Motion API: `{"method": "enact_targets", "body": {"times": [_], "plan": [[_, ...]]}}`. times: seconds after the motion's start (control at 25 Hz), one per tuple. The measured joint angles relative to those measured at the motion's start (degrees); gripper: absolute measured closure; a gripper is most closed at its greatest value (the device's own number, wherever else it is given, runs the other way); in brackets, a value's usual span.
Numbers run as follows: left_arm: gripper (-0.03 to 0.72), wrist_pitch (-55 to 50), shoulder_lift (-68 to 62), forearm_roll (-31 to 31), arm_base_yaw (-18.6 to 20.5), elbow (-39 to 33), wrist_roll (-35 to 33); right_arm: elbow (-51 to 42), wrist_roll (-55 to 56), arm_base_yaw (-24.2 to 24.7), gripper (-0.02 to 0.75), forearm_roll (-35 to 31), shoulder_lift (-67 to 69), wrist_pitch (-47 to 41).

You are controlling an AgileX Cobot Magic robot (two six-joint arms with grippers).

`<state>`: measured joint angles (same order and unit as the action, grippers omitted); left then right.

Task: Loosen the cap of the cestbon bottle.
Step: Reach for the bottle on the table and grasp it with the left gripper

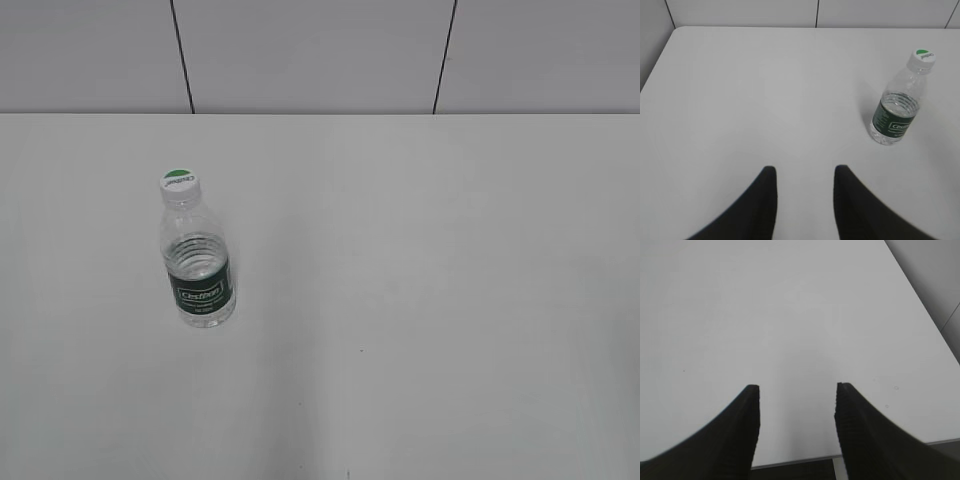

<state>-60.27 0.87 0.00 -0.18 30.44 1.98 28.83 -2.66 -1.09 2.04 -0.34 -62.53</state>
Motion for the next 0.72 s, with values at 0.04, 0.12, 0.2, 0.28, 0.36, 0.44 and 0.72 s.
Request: {"method": "enact_targets", "body": {"times": [0.04, 0.12, 0.2, 0.28, 0.36, 0.44, 0.72], "plan": [[0.447, 0.0, 0.0, 0.0, 0.0, 0.0, -0.9, 0.0, 0.0, 0.0, 0.356, 0.0, 0.0, 0.0], [0.447, 0.0, 0.0, 0.0, 0.0, 0.0, -3.6, 0.0, 0.0, 0.0, 0.356, 0.0, 0.0, 0.0], [0.447, 0.0, 0.0, 0.0, 0.0, 0.0, -4.7, 0.0, 0.0, 0.0, 0.356, 0.0, 0.0, 0.0], [0.447, 0.0, 0.0, 0.0, 0.0, 0.0, -5.0, 0.0, 0.0, 0.0, 0.356, 0.0, 0.0, 0.0], [0.447, 0.0, 0.0, 0.0, 0.0, 0.0, -5.2, 0.0, 0.0, 0.0, 0.356, 0.0, 0.0, 0.0], [0.445, 0.0, 0.0, 0.0, 0.0, 0.0, -5.3, 0.0, 0.0, 0.0, 0.356, 0.0, 0.0, 0.0], [0.185, 0.0, -0.8, 0.0, 0.0, 0.0, -5.5, 0.0, 0.0, 0.0, 0.356, 0.0, 0.0, 0.0]]}}
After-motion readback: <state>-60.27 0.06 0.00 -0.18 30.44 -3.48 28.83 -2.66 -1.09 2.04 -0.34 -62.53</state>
